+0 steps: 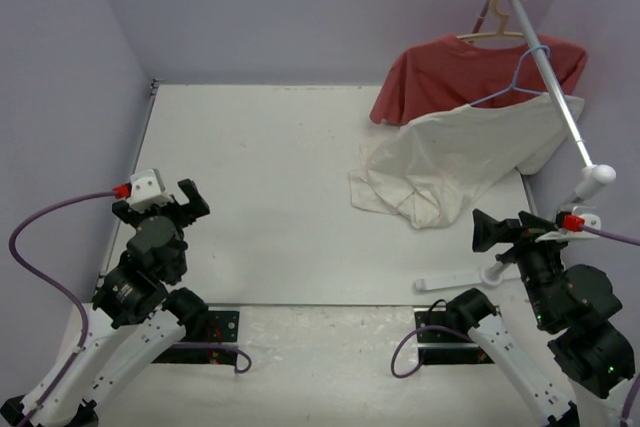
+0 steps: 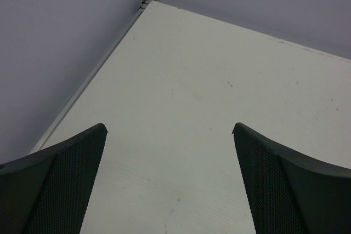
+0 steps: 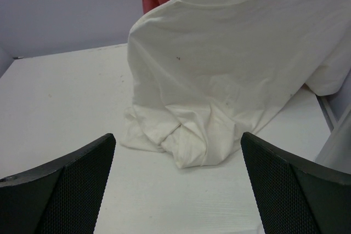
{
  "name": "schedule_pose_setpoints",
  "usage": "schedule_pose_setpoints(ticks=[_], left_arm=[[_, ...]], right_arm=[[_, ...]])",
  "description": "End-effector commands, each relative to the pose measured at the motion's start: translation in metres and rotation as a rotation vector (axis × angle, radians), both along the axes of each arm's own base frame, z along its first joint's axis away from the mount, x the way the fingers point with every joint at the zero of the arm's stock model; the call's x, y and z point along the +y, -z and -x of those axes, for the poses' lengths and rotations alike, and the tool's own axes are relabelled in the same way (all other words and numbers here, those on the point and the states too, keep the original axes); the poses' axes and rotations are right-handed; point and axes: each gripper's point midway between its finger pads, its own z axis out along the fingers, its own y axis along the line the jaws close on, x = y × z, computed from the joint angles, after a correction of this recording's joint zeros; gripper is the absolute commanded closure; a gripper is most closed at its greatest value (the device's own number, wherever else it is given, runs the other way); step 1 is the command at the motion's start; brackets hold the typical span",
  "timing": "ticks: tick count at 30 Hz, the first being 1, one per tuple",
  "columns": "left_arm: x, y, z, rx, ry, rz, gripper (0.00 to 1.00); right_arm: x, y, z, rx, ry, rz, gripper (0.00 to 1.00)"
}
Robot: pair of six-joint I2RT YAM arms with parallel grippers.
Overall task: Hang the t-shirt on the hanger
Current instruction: Reset both arms
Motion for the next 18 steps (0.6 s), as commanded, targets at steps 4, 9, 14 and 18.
schedule_pose_setpoints(ticks=[4,9,14,18], left_arm=[[-0.001,-0.005,-0.003,-0.033,0.001,0.019,0.00],[0.000,-0.005,-0.004,-0.034,-0.001,0.023,0.00],[0.000,-0.003,-0.008,-0.029,0.009,0.018,0.00],[0.000,-0.003,-0.008,-0.031,0.009,0.019,0.00]], right_arm=[[-0.020,0.001,0.007,-0.041,0.076,0.022,0.01],[-0.027,0.000,0.013,-0.063,0.096,0.015,0.01],[-0.030,-0.001,0.014,-0.068,0.110,0.018,0.01],[-0.029,-0.001,0.012,-0.066,0.109,0.023,0.01]])
